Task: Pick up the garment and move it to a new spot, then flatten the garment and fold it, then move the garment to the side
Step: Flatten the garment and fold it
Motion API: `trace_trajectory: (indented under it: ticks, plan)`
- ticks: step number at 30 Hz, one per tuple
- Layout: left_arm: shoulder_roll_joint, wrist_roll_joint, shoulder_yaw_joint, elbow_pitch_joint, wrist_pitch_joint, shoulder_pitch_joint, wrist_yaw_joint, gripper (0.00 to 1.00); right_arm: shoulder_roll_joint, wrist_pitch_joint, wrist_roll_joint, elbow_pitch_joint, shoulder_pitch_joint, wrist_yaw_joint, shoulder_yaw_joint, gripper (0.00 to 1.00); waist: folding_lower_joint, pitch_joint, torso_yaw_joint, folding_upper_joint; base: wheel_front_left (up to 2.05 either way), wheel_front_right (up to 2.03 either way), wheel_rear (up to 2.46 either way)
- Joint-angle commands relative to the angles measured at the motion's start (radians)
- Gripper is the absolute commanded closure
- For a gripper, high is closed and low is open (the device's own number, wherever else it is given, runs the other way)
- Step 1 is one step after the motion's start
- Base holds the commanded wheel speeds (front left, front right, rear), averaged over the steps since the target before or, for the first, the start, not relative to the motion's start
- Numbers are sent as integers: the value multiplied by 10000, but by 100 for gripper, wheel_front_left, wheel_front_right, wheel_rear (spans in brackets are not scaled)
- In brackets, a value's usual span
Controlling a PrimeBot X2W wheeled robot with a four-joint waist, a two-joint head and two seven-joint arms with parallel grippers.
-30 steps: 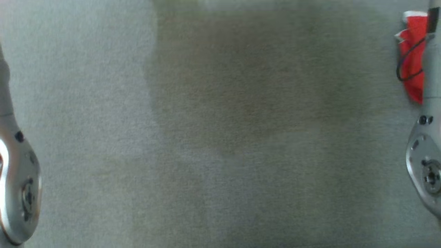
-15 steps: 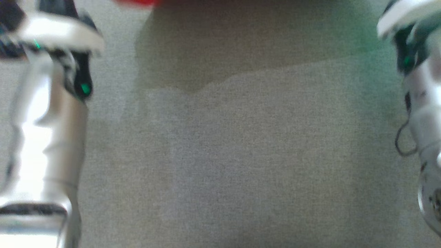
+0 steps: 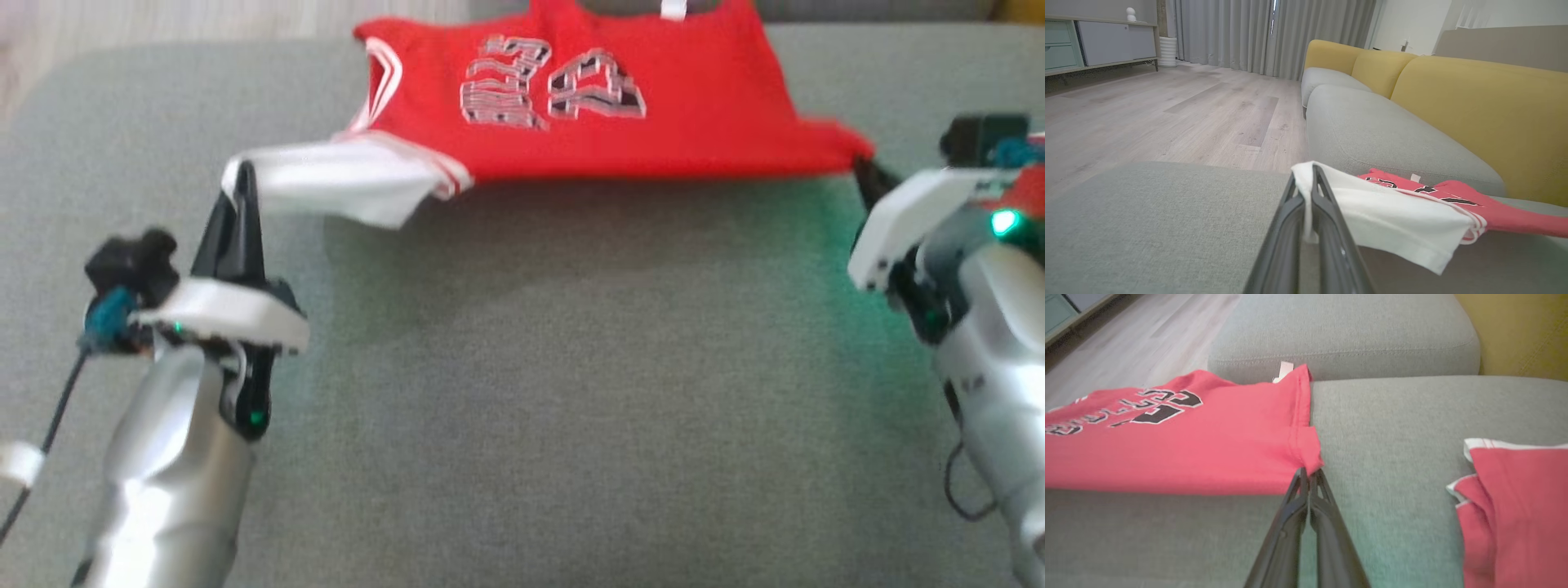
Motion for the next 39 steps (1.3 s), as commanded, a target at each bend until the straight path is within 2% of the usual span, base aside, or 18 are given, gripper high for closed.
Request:
trace_trajectory:
  ticks: [1,9,20,25,30,39]
  plan:
    - [526,-49,300,-551,-118,151,55,100,-372,213,395,-631,322,65,453,100,3,-511,-108,0,0,0,0]
    - [612,-87,287,-2017,-53,2110,439,100,-1086,710,1663,-2102,1931,65,1494,100,3,-1626,-341,0,0,0,0]
    - [679,-124,147,-4886,630,4863,1267,100,-1860,1039,2771,-3852,3927,65,1506,100,3,-2692,-494,0,0,0,0]
    - [678,-119,21,-6340,996,5980,1639,100,-2120,1243,3004,-4831,4877,65,1020,100,3,-2911,-478,0,0,0,0]
    - [703,-105,63,-7414,1216,6578,2016,100,-2101,1430,2908,-5814,5777,65,305,100,3,-2985,-443,0,0,0,0]
    - [921,-104,157,-7723,1577,6266,2188,100,-1543,2204,1855,-6872,5992,65,-760,100,3,-2601,-495,0,0,0,0]
